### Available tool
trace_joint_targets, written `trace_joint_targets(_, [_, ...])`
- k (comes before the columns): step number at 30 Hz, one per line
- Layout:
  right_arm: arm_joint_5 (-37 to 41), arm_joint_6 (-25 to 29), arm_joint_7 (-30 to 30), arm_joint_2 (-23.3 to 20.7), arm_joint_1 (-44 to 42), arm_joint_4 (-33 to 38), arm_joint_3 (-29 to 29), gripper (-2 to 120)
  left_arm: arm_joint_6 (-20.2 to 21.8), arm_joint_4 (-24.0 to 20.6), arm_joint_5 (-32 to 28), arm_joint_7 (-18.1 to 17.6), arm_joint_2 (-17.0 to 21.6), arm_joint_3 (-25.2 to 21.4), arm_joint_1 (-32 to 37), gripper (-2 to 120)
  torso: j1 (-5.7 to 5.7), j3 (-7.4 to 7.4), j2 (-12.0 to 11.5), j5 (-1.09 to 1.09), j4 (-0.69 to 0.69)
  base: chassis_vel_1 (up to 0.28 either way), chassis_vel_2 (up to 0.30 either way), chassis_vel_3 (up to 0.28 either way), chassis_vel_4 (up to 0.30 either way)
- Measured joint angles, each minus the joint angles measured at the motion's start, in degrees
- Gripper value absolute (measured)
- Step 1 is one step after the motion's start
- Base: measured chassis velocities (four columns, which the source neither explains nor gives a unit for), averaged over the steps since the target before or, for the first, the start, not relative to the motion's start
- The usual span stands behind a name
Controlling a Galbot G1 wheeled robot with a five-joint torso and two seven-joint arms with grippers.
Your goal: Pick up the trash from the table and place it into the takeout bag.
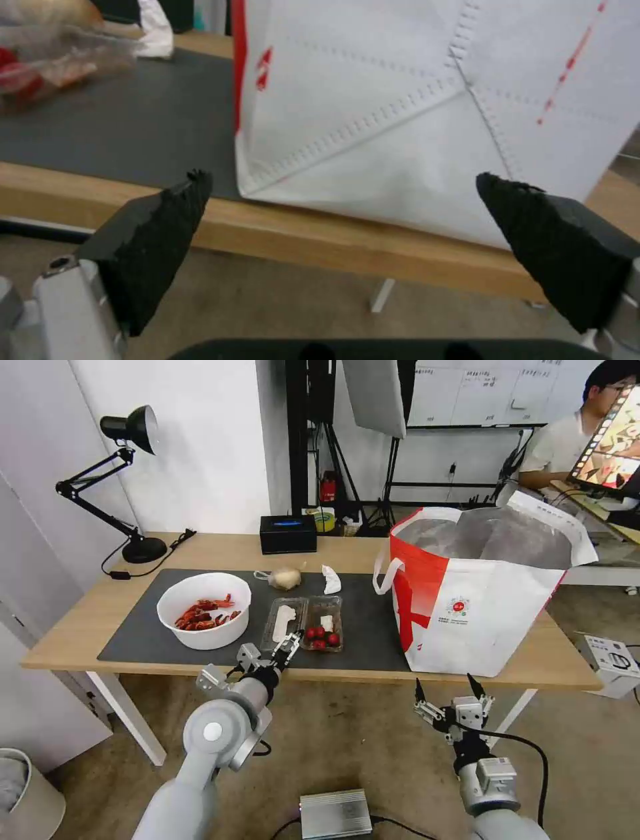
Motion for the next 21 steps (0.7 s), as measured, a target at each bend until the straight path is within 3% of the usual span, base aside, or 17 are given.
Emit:
trace_joint_targets(11, [0.0,1.0,-0.3,0.1,0.0,-1.5,-0.1,100,-1.0,1.5,1.8,1.1,-0.2,0.8,-0.5,100,0.0,0.0,0.0,0.0,0.0,0.0,0.0,0.0,0.0])
trace_joint_targets(21, [-0.1,1.4,-0.4,0.6,0.4,-2.8,-0.6,100,-3.3,3.4,4.0,4.5,-0.4,1.4,-1.0,100,-0.01,0.0,0.0,0.0,0.0,0.0,0.0,0.0,0.0])
